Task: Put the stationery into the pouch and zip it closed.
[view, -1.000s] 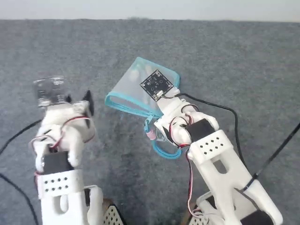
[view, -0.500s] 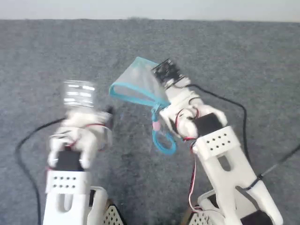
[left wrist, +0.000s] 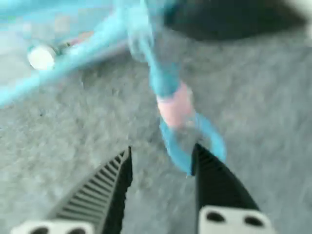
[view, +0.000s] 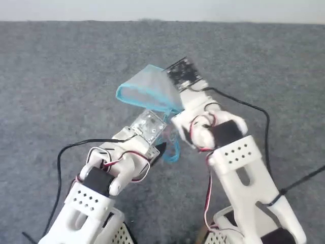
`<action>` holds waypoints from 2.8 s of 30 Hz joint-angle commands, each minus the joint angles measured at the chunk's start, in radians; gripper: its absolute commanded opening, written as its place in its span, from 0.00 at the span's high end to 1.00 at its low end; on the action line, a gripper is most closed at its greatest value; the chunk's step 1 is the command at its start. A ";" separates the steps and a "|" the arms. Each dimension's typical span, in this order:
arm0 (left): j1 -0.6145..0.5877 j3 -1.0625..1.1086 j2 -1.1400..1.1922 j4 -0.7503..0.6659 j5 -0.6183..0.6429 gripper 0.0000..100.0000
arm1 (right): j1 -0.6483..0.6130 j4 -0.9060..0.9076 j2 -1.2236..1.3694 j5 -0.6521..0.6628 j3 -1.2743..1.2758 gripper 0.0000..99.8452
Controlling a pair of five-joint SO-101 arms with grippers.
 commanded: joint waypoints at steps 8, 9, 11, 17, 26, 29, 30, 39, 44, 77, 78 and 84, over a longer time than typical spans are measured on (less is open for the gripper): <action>-0.061 0.019 -0.014 -0.178 0.126 0.71 | -0.065 0.001 -0.019 -0.008 0.028 0.99; -0.061 0.021 -0.014 -0.186 0.127 0.71 | -0.065 -0.001 -0.019 -0.008 0.037 0.99; -0.061 0.025 -0.014 -0.189 0.127 0.72 | -0.062 -0.001 -0.019 -0.006 0.049 0.99; -0.061 0.030 -0.014 -0.195 0.126 0.93 | -0.058 -0.002 -0.018 0.025 0.077 0.99; -0.129 0.030 -0.014 -0.172 0.118 0.99 | 0.058 -0.087 -0.016 0.083 0.187 0.99; -0.181 0.030 -0.014 -0.175 0.118 0.99 | 0.104 -0.130 -0.012 0.084 0.224 0.99; -0.193 0.030 -0.014 -0.175 0.118 0.99 | 0.111 -0.134 -0.010 0.084 0.227 0.99; -0.207 0.030 -0.012 -0.173 0.118 0.99 | 0.087 -0.128 -0.038 0.083 0.232 0.99; -0.207 0.030 -0.012 -0.173 0.118 0.99 | -0.071 -0.137 -0.170 0.112 0.295 0.94; -0.164 0.041 -0.006 -0.170 0.120 0.99 | -0.222 -0.280 -0.001 0.222 0.101 0.76; -0.157 0.045 -0.006 -0.173 0.120 0.99 | -0.222 -0.280 -0.001 0.222 0.098 0.76; -0.153 0.047 -0.006 -0.170 0.120 0.99 | -0.216 -0.315 0.007 0.224 0.124 0.87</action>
